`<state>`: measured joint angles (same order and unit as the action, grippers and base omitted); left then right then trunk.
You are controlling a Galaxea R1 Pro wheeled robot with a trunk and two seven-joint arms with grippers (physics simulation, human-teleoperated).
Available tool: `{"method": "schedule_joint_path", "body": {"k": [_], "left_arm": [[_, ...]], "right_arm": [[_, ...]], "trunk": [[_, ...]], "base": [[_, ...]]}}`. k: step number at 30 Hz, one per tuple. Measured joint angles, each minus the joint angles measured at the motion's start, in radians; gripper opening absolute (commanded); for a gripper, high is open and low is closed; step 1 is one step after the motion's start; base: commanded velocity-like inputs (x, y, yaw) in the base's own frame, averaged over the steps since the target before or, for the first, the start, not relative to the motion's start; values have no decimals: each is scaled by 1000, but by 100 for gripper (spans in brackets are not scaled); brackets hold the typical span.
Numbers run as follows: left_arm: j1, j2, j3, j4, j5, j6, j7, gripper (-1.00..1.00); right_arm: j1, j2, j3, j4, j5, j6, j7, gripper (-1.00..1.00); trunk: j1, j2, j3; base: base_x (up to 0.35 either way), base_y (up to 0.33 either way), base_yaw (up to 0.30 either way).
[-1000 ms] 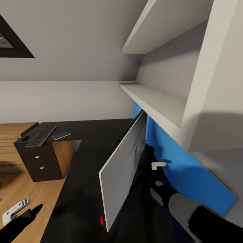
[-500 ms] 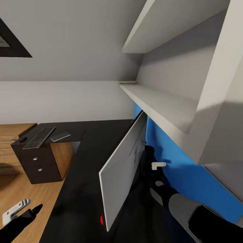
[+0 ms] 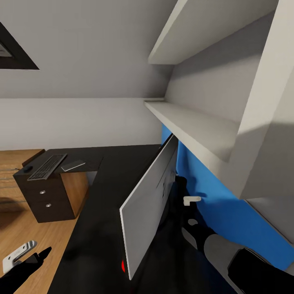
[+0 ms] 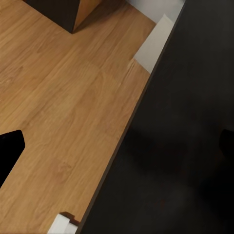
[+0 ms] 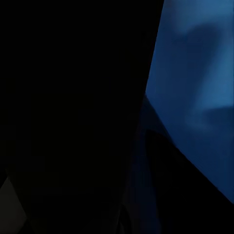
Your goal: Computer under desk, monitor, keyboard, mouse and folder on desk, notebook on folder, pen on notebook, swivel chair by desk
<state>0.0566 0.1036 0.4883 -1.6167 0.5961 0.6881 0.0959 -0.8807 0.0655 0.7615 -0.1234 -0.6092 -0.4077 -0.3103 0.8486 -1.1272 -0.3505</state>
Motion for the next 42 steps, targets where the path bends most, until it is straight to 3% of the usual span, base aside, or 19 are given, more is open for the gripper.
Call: {"method": "schedule_joint_path", "body": {"k": [36,37,42], "left_arm": [[0,0,5,0,0,0,0,100],[0,0,5,0,0,0,0,100],[0,0,5,0,0,0,0,100]], "right_arm": [[0,-20,-17,-1,1,1,-2,-100],[0,-20,-17,-1,1,1,-2,100],[0,-20,-4,-2,1,-3,-2,100]], "trunk": [[0,0,0],[0,0,0],[0,0,0]], "base": [[0,0,0],[0,0,0],[0,0,0]]}}
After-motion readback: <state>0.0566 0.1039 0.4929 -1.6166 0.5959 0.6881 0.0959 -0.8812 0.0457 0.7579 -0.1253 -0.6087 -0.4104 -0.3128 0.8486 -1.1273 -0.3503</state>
